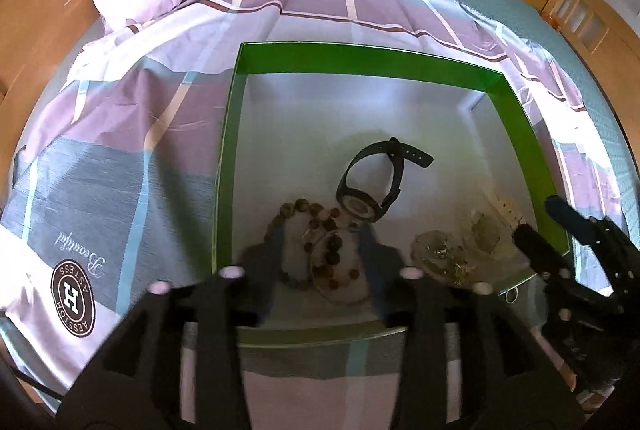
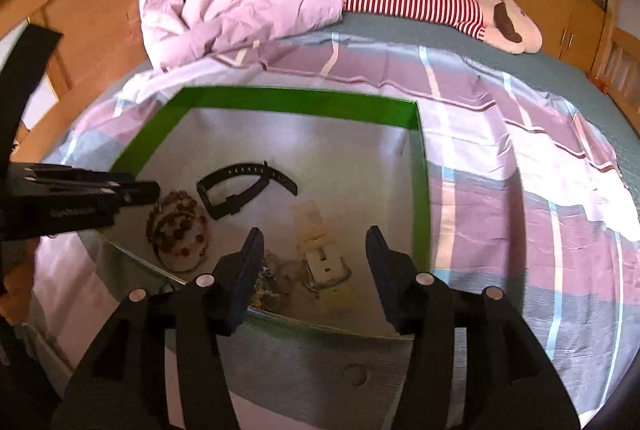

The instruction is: Organize jewelry

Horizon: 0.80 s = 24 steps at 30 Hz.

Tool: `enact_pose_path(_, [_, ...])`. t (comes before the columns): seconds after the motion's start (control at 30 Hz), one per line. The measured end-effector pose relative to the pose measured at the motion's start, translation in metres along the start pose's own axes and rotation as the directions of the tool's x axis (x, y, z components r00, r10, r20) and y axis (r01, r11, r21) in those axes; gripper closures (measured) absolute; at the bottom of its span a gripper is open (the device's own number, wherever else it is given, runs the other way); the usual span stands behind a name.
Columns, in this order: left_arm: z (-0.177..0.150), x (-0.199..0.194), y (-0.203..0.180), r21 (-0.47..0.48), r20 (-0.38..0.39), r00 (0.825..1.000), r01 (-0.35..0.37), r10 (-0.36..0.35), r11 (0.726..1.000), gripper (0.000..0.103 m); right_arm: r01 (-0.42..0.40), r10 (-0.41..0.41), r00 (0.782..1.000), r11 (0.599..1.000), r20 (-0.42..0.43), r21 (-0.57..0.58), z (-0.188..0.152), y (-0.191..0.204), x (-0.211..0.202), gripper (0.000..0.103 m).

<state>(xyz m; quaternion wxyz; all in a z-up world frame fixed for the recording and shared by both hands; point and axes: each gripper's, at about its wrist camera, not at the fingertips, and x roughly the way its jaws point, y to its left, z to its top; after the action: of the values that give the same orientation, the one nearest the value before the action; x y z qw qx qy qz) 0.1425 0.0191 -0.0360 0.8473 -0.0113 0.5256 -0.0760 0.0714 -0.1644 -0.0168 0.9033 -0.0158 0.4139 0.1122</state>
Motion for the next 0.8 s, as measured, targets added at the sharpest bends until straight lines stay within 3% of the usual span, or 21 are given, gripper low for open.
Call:
enact_pose_path(0.07, [-0.002, -0.005, -0.003, 0.02, 0.013, 1.0, -0.005, 0.005, 1.0, 0.056, -0.006, 0.006, 1.0, 1.0, 0.008, -0.004, -0.003, -0.003, -0.012, 0.05])
enact_pose_path(0.2, [-0.013, -0.018, -0.003, 0.017, 0.011, 1.0, 0.014, -0.014, 1.0, 0.037, -0.014, 0.015, 1.0, 0.999, -0.023, 0.036, -0.016, -0.016, -0.031, 0.05])
enact_pose_path(0.33, [-0.03, -0.026, -0.005, 0.017, -0.031, 0.995, 0.098, -0.097, 0.995, 0.038, -0.003, 0.01, 0.994, 0.998, -0.107, 0.068, -0.033, -0.028, -0.031, 0.05])
enact_pose_path(0.43, [-0.039, -0.032, -0.019, 0.092, -0.008, 0.999, 0.033, -0.032, 0.995, 0.042, 0.025, -0.015, 0.983, 0.998, -0.182, 0.051, -0.048, -0.027, -0.015, 0.05])
enact_pose_path(0.5, [-0.042, -0.033, -0.024, 0.115, -0.008, 0.999, 0.034, -0.033, 0.993, 0.042, 0.032, -0.026, 0.975, 0.999, -0.221, 0.024, -0.057, -0.021, -0.004, 0.05])
enact_pose_path(0.6, [-0.043, -0.035, -0.028, 0.129, -0.017, 0.998, 0.065, -0.063, 0.99, 0.048, 0.035, -0.036, 0.965, 0.999, -0.261, -0.01, -0.065, -0.013, 0.008, 0.05])
enact_pose_path(0.73, [-0.047, -0.03, -0.032, 0.135, -0.084, 0.987, 0.15, -0.139, 0.979, 0.047, 0.03, -0.037, 0.962, 0.999, -0.271, -0.029, -0.067, -0.006, 0.012, 0.05])
enact_pose_path(0.8, [-0.052, -0.027, -0.036, 0.153, -0.1, 0.987, 0.143, -0.129, 0.978, 0.047, 0.034, -0.042, 0.962, 0.999, -0.27, -0.036, -0.066, -0.004, 0.012, 0.05])
